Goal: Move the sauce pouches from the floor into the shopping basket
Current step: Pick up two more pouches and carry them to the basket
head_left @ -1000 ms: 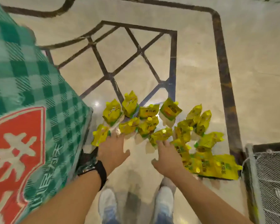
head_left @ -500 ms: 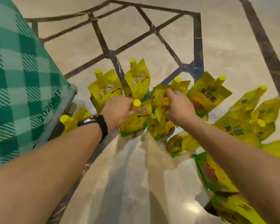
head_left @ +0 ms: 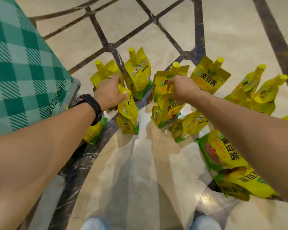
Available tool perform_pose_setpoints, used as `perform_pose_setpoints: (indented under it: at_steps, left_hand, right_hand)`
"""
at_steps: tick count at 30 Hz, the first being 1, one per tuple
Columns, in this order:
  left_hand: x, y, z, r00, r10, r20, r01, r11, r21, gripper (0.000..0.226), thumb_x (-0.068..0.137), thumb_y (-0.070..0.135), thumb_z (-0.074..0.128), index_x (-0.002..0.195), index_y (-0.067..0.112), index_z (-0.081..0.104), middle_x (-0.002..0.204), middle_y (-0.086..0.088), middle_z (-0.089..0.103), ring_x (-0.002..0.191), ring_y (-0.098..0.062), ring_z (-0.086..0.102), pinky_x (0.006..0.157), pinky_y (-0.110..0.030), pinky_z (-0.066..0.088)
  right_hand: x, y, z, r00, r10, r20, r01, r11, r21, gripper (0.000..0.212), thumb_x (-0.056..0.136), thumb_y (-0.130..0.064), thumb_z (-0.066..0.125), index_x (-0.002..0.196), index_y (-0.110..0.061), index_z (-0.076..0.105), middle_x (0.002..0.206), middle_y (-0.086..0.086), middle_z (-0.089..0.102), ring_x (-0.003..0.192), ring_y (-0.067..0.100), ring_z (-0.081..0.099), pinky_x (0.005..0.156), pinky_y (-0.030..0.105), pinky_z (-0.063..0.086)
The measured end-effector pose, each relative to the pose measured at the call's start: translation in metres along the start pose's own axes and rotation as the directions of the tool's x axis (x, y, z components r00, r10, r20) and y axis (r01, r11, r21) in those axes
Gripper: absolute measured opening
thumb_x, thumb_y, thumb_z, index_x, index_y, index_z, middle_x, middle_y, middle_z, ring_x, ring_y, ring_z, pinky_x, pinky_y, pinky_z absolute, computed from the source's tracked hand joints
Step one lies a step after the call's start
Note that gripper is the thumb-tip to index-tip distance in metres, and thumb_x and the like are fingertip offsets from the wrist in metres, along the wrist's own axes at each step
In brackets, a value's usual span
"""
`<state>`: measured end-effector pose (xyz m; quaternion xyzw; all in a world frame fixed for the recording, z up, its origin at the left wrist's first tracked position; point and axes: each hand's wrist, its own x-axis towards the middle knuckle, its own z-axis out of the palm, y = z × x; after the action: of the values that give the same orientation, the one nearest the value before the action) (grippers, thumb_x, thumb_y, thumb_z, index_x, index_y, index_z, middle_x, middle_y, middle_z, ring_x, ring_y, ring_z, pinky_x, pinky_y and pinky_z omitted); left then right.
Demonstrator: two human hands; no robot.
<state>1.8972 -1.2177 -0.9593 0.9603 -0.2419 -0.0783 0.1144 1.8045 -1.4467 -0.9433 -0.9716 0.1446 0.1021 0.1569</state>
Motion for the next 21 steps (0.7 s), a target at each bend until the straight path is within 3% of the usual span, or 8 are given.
perform_pose_setpoints:
  at_steps: [2, 4, 8, 11, 13, 17, 19, 21]
  left_hand:
    - [-0.003, -0.003, -0.005, 0.996, -0.026, 0.085, 0.02, 0.997, 0.075, 0.08, 0.088, 0.036, 0.071, 0.154, 0.017, 0.027, 0.116, -0.021, 0.065, 0.109, -0.04, 0.061, 0.086, -0.044, 0.047]
    - [-0.003, -0.007, -0.007, 0.986, -0.024, 0.164, 0.001, 0.99, 0.141, 0.08, 0.094, 0.042, 0.064, 0.158, 0.024, 0.02, 0.133, -0.021, 0.06, 0.121, -0.04, 0.057, 0.093, -0.044, 0.047]
    - [-0.002, -0.006, -0.016, 0.967, 0.152, 0.203, -0.178, 0.977, 0.119, 0.047, 0.102, 0.053, 0.04, 0.143, 0.033, 0.05, 0.14, -0.016, 0.051, 0.128, -0.036, 0.05, 0.101, -0.046, 0.046]
    - [-0.001, 0.0, -0.019, 0.906, 0.349, 0.24, -0.385, 0.914, 0.125, 0.033, 0.105, 0.022, 0.043, 0.131, 0.028, 0.063, 0.146, -0.014, 0.038, 0.136, -0.033, 0.038, 0.105, -0.051, 0.041]
    - [0.002, 0.009, -0.026, 0.866, 0.395, 0.306, -0.465, 0.861, 0.205, 0.049, 0.094, -0.002, 0.049, 0.13, 0.029, 0.062, 0.157, -0.011, 0.026, 0.145, -0.031, 0.024, 0.103, -0.053, 0.043]
    - [0.007, 0.018, -0.029, 0.768, 0.408, 0.493, -0.609, 0.703, 0.368, 0.056, 0.084, -0.006, 0.057, 0.122, 0.035, 0.066, 0.143, 0.0, 0.048, 0.139, -0.026, 0.033, 0.095, -0.049, 0.048]
    - [0.006, 0.014, -0.023, 0.806, 0.342, 0.484, -0.561, 0.703, 0.437, 0.047, 0.085, 0.001, 0.062, 0.109, 0.041, 0.068, 0.129, 0.003, 0.059, 0.13, -0.026, 0.045, 0.101, -0.049, 0.042]
    - [0.002, 0.013, -0.02, 0.851, 0.302, 0.429, -0.499, 0.718, 0.486, 0.028, 0.085, 0.015, 0.071, 0.1, 0.039, 0.071, 0.114, 0.002, 0.067, 0.124, -0.025, 0.052, 0.117, -0.059, 0.023]
  right_hand:
    - [0.002, 0.0, 0.0, 1.0, -0.001, 0.0, 0.001, 1.0, -0.009, 0.026, 0.079, -0.034, 0.078, 0.097, -0.018, 0.065, 0.103, 0.015, 0.064, 0.098, 0.036, 0.06, 0.071, 0.034, 0.043]
    - [0.001, 0.0, 0.002, 1.0, -0.002, -0.01, 0.001, 0.999, -0.036, 0.023, 0.082, -0.023, 0.075, 0.102, -0.018, 0.065, 0.106, 0.014, 0.064, 0.098, 0.036, 0.061, 0.069, 0.033, 0.043]
    - [-0.003, 0.002, 0.003, 0.999, -0.021, -0.032, 0.018, 0.996, -0.083, 0.026, 0.084, -0.011, 0.07, 0.108, -0.019, 0.066, 0.108, 0.013, 0.065, 0.098, 0.035, 0.063, 0.068, 0.032, 0.043]
    - [-0.007, 0.001, 0.001, 0.998, -0.024, -0.052, 0.018, 0.994, -0.108, 0.024, 0.085, -0.013, 0.071, 0.108, -0.019, 0.067, 0.108, 0.013, 0.064, 0.097, 0.034, 0.062, 0.068, 0.033, 0.042]
    - [-0.009, 0.0, 0.0, 0.997, -0.021, -0.073, 0.012, 0.992, -0.126, 0.023, 0.086, -0.014, 0.071, 0.108, -0.018, 0.068, 0.107, 0.013, 0.065, 0.095, 0.033, 0.062, 0.068, 0.033, 0.043]
    - [-0.018, -0.004, -0.002, 0.997, -0.022, -0.075, 0.009, 0.985, -0.175, 0.027, 0.086, -0.009, 0.068, 0.112, -0.017, 0.068, 0.11, 0.014, 0.066, 0.101, 0.035, 0.064, 0.07, 0.035, 0.043]
    - [-0.022, -0.004, -0.003, 0.998, -0.021, -0.066, 0.008, 0.982, -0.188, 0.03, 0.085, -0.004, 0.066, 0.112, -0.017, 0.068, 0.11, 0.014, 0.067, 0.102, 0.036, 0.063, 0.071, 0.036, 0.045]
    - [-0.024, -0.005, -0.004, 0.998, -0.013, -0.059, 0.001, 0.979, -0.205, 0.03, 0.084, -0.001, 0.065, 0.111, -0.015, 0.069, 0.11, 0.014, 0.067, 0.101, 0.036, 0.064, 0.073, 0.037, 0.047]
